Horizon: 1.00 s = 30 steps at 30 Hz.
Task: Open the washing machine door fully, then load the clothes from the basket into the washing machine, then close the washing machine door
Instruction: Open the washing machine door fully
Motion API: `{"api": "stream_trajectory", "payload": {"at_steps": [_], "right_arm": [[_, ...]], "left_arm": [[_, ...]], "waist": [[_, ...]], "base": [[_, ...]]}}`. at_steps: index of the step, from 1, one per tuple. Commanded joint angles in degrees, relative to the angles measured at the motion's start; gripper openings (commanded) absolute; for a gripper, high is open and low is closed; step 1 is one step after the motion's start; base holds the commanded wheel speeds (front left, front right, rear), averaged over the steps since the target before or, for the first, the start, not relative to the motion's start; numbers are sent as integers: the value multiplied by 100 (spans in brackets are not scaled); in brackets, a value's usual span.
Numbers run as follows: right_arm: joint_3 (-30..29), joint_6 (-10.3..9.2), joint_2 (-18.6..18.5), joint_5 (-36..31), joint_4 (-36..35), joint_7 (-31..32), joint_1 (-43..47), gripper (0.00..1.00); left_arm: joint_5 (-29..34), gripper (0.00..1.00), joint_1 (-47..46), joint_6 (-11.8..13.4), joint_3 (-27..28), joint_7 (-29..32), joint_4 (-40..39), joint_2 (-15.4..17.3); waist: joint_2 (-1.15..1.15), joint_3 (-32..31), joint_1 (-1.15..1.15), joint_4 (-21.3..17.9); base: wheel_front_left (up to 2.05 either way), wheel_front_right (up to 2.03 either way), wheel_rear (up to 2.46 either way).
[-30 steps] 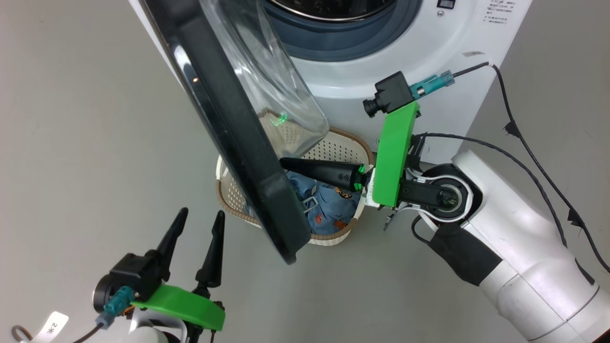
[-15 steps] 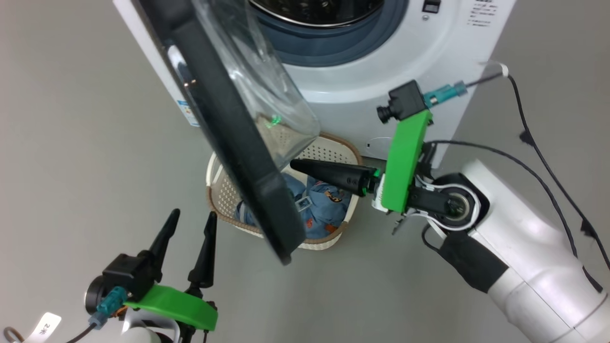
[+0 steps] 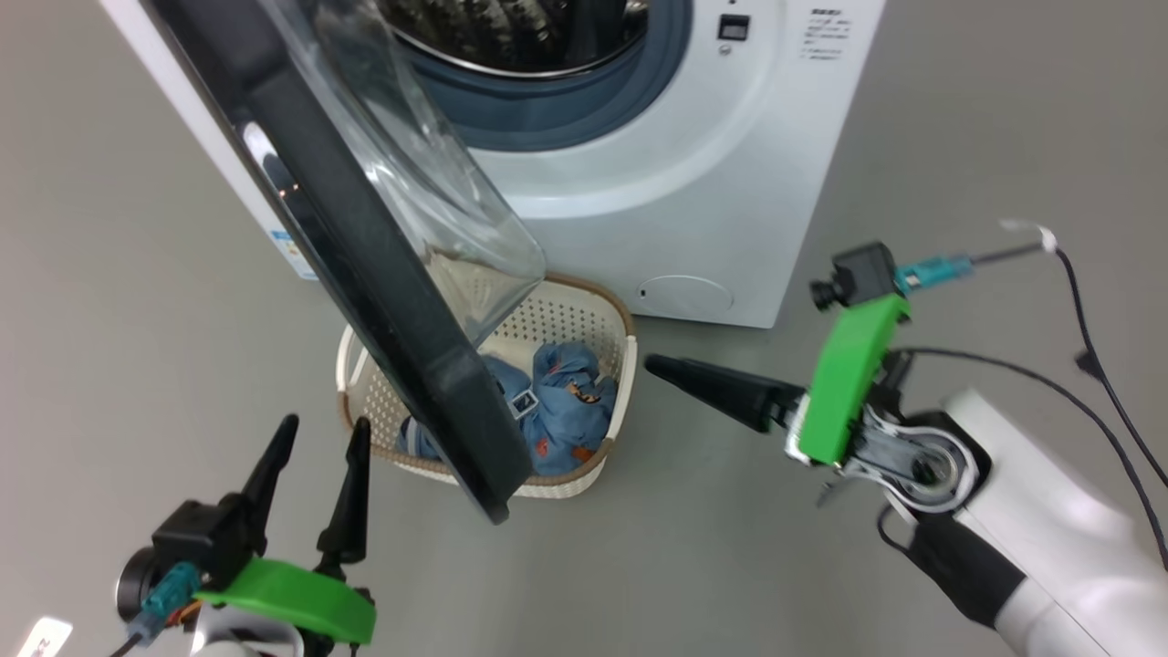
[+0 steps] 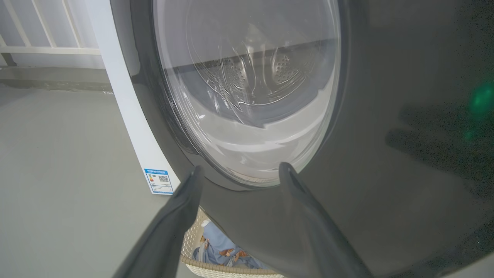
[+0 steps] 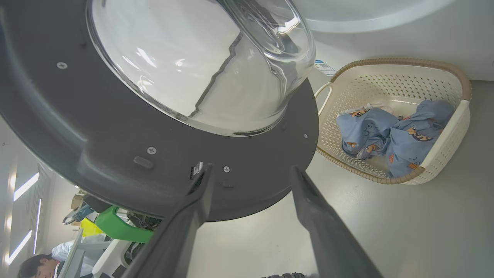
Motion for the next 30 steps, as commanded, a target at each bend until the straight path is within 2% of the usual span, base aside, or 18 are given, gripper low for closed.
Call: {"api": "stream_trajectory", "payload": {"at_steps": [1, 14, 30], "right_arm": [[-28, 17, -11, 13, -131, -84, 175, 100], [44, 17, -560, -241, -39, -810, 888, 100], [585, 17, -971, -1034, 568, -2687, 1452, 100]], "left_arm": [[-41, 100, 32, -9, 228, -37, -116, 160], [-26, 100, 317, -9, 424, -37, -145, 262], [-22, 100, 570, -9, 607, -37, -130, 283]], "waist": [[0, -87, 0, -96], [0, -346, 0, -424], [0, -576, 0, -601]], "base": [[0, 0, 0], [0, 0, 0], [0, 0, 0]]}}
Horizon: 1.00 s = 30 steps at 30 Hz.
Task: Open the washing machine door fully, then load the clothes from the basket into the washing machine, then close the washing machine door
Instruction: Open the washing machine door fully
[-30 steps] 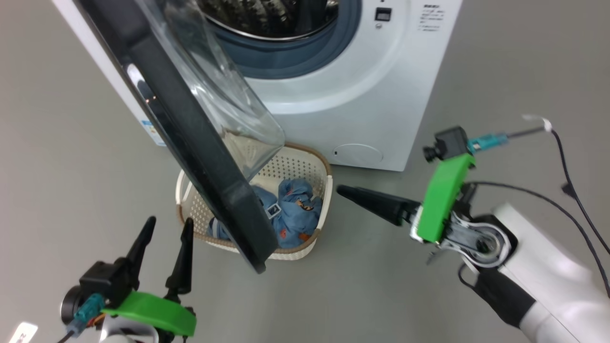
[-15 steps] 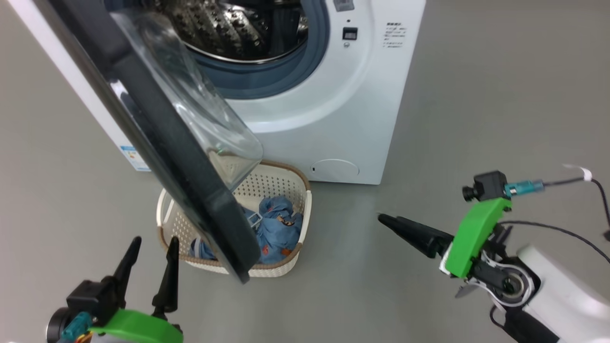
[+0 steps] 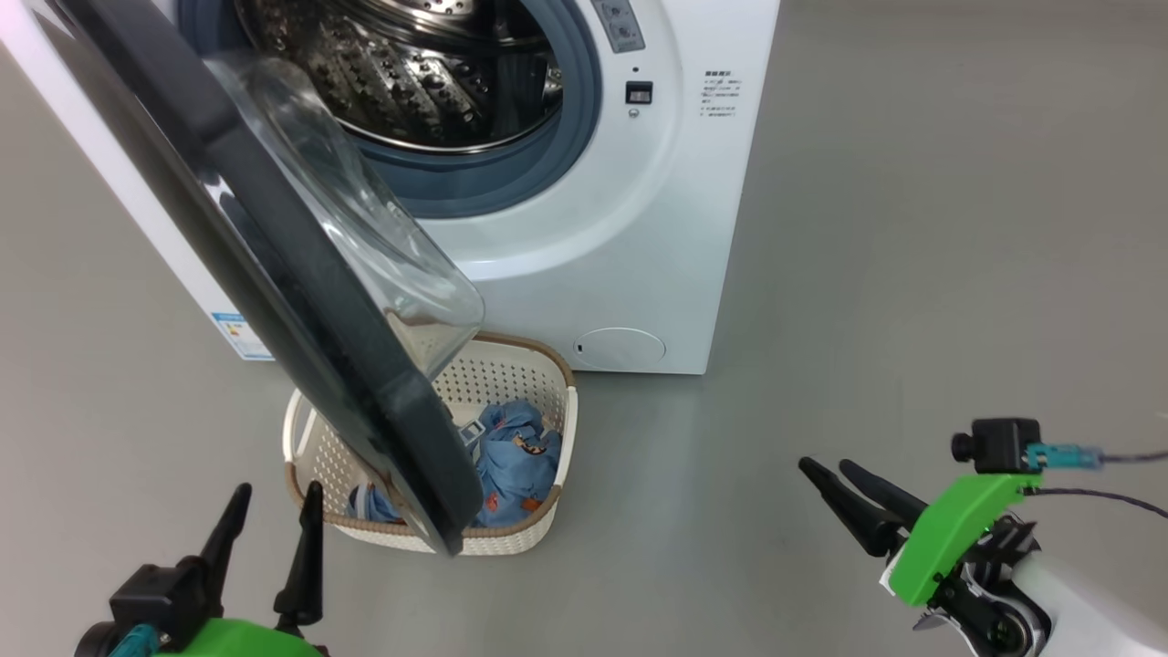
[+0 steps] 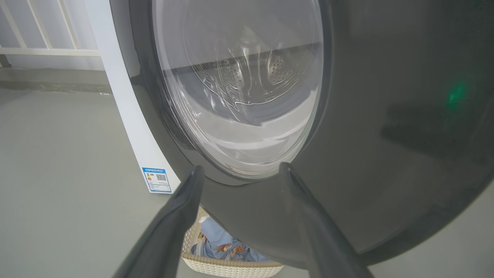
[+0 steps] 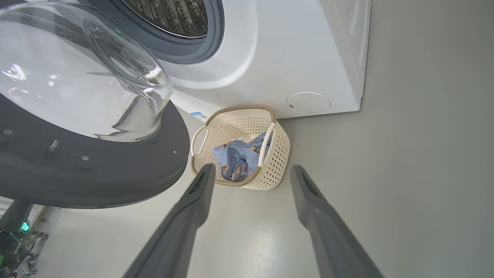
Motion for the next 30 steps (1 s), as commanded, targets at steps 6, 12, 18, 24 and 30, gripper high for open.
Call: {"api": "stream_trajectory", "payload": {"at_steps": [6, 12, 18, 24, 30], "right_arm": [[195, 17, -122, -242, 33, -836, 170, 100], [76, 17, -141, -704, 139, -1231, 177, 100], [-1112, 17, 42, -1808, -114, -1243, 439, 100], [-2234, 17, 414, -2940, -517, -1244, 932, 100], [-3037, 17, 776, -3830, -827, -1245, 1360, 100]], "left_arm": [[-17, 100, -24, -9, 270, -37, -113, 133], [-7, 100, -7, -9, 315, -37, -118, 130], [1, 100, -32, -9, 347, -37, -135, 123], [13, 100, -49, -9, 356, -37, -136, 110], [19, 100, -48, -9, 372, -37, -143, 105]], "waist": [[0, -37, 0, -56], [0, -30, 0, -85], [0, 9, 0, -78], [0, 8, 0, -39], [0, -5, 0, -4]], "base": [[0, 0, 0], [0, 0, 0], [0, 0, 0], [0, 0, 0], [0, 0, 0]]}}
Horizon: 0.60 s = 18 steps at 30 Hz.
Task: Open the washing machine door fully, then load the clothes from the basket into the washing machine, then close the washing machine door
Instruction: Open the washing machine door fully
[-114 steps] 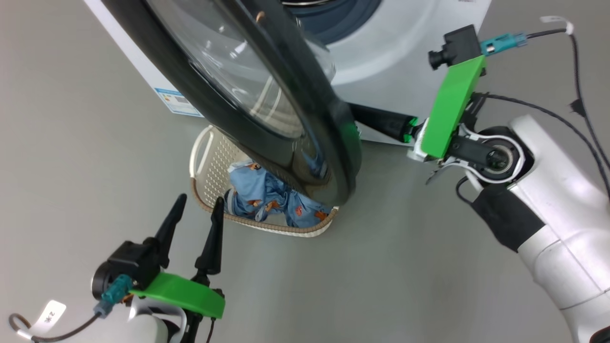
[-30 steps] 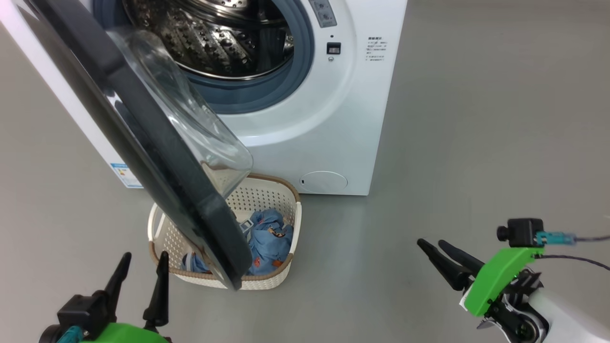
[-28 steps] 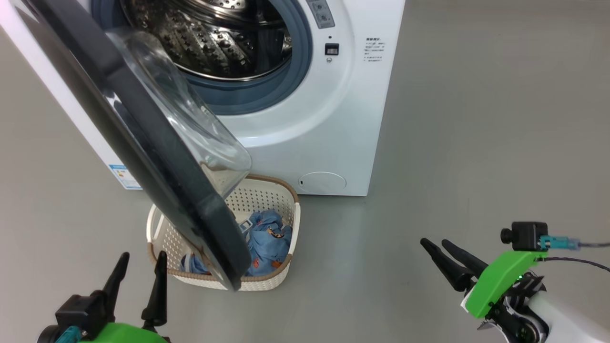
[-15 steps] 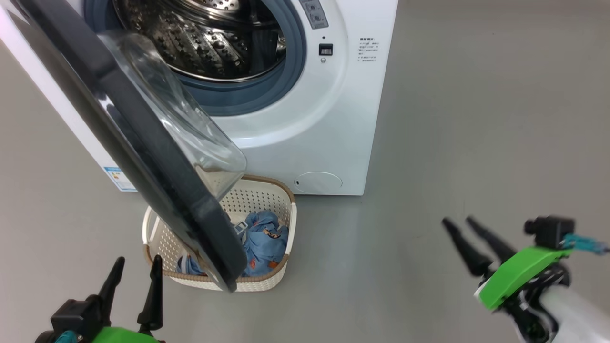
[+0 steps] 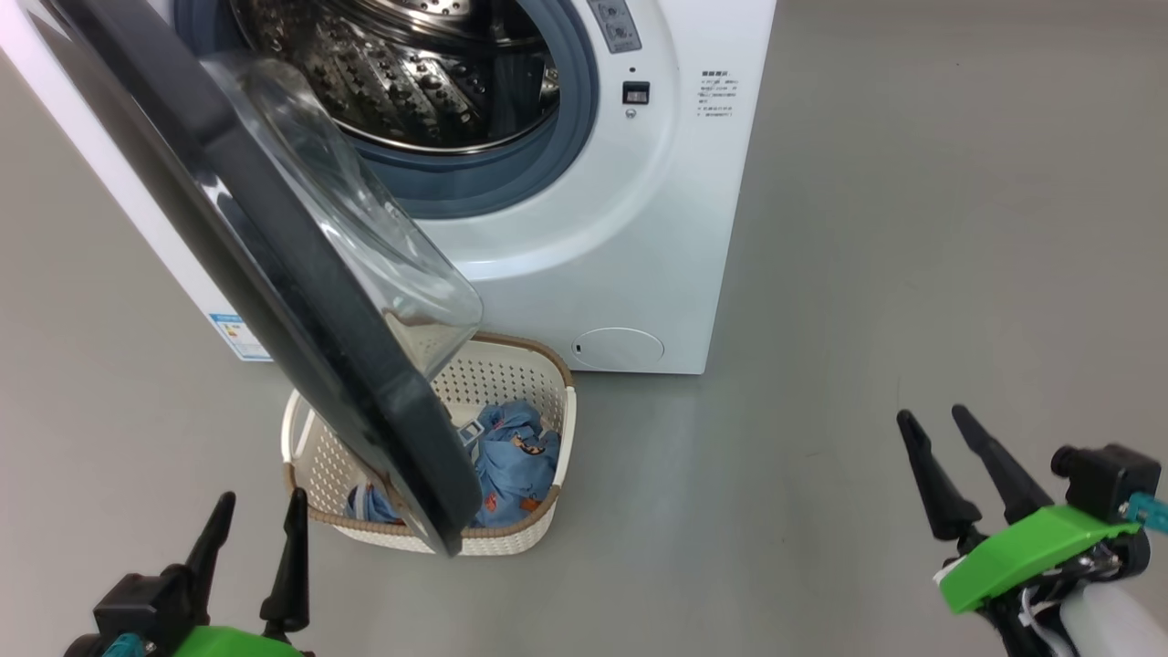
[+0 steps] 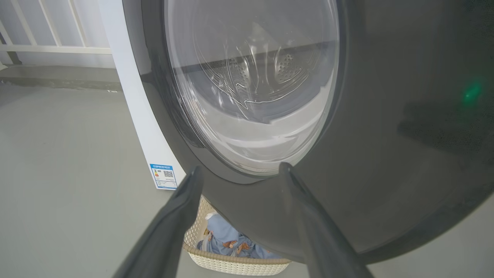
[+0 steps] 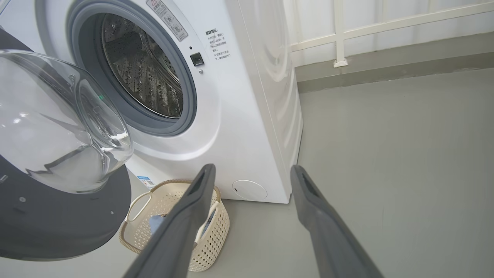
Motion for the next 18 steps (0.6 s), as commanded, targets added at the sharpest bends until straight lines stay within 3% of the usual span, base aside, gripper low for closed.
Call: {"api": "stream_trajectory", "payload": {"at_steps": [1, 18], "right_arm": [[-40, 17, 36, -176, -188, -68, 178, 100], [-406, 17, 364, -944, -324, -69, 643, 100]], "left_arm": [[17, 100, -128, -9, 220, -37, -139, 99], [18, 100, -157, -9, 242, -37, -148, 83]], "waist": [[0, -7, 0, 5], [0, 36, 0, 9]], "base": [[0, 0, 0], [0, 0, 0]]}}
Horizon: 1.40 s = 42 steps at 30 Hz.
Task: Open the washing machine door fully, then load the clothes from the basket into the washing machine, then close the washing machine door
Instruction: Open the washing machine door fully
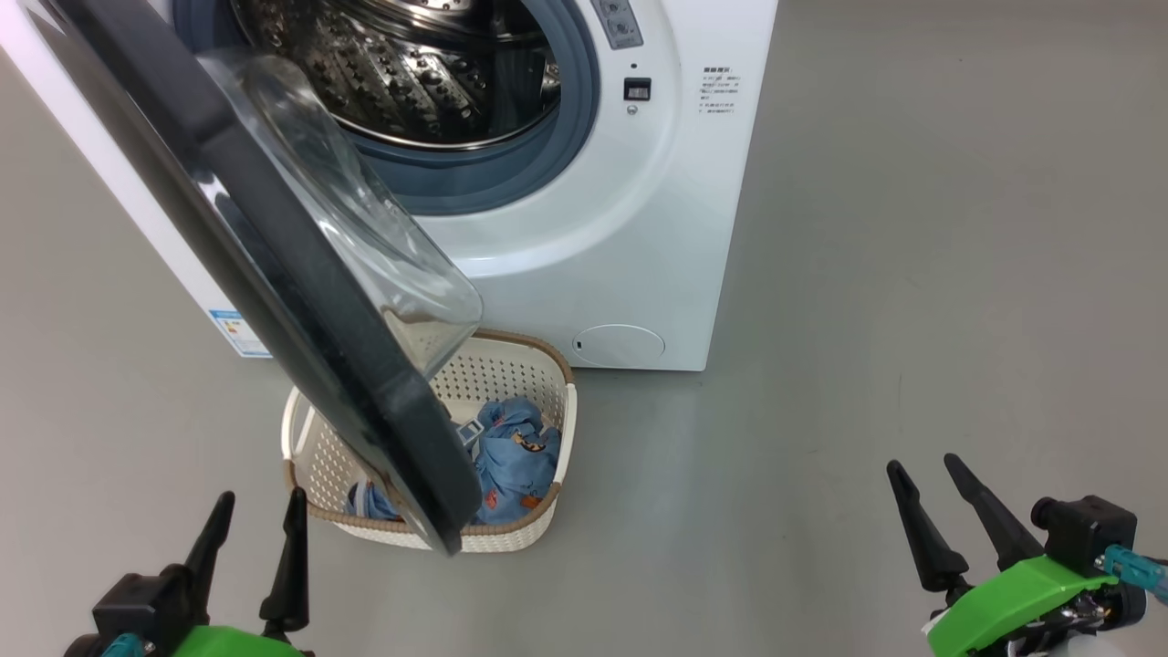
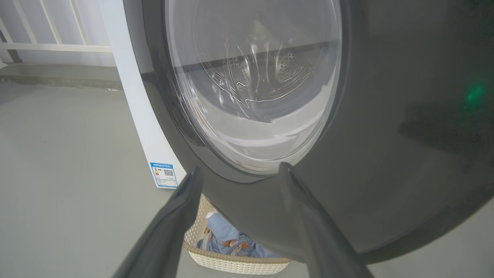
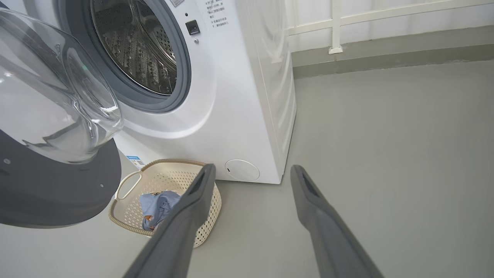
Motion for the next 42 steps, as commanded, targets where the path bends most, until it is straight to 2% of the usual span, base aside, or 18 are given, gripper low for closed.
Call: {"api": "stream_trajectory", "payload": {"at_steps": [1, 18, 19, 20, 21, 27, 35, 39, 42], "right_arm": [[67, 16, -58, -93, -139, -69, 69, 100], [-54, 16, 55, -436, -126, -69, 389, 100], [-58, 16, 60, -457, -134, -69, 399, 100], [-63, 16, 71, -466, -140, -69, 409, 100], [-75, 16, 81, -469, -146, -69, 420, 100], [-143, 16, 109, -515, -195, -69, 478, 100], [-223, 16, 116, -561, -254, -69, 513, 100], [-238, 16, 109, -574, -268, -69, 507, 100], [-258, 16, 87, -585, -280, -69, 490, 100]], "left_arm": [[15, 100, -155, -9, 223, -37, -146, 98], [-24, 100, -143, -9, 273, -37, -103, 57], [-41, 48, -150, -9, 297, -37, -108, 43], [-73, 2, -158, -9, 324, -37, -116, 27], [-107, 0, -171, -9, 357, -37, -136, 13], [-423, 0, -288, -9, 773, -37, -507, -88], [-573, 0, -355, -9, 1194, -37, -1805, -242], [-533, 0, -360, -9, 1204, -37, -2411, -287], [-513, 0, -349, 25, 1002, -37, -3071, -314]], "waist": [[0, -1, 0, -2], [0, -72, 0, 9], [0, -80, 0, 13], [0, -84, 0, 17], [0, -91, 0, 24], [0, -94, 0, 71], [0, -79, 0, 81], [0, -70, 0, 67], [0, -56, 0, 51]], "base": [[0, 0, 0], [0, 0, 0], [0, 0, 0], [0, 0, 0], [0, 0, 0], [0, 0, 0], [0, 0, 0], [0, 0, 0], [0, 0, 0]]}}
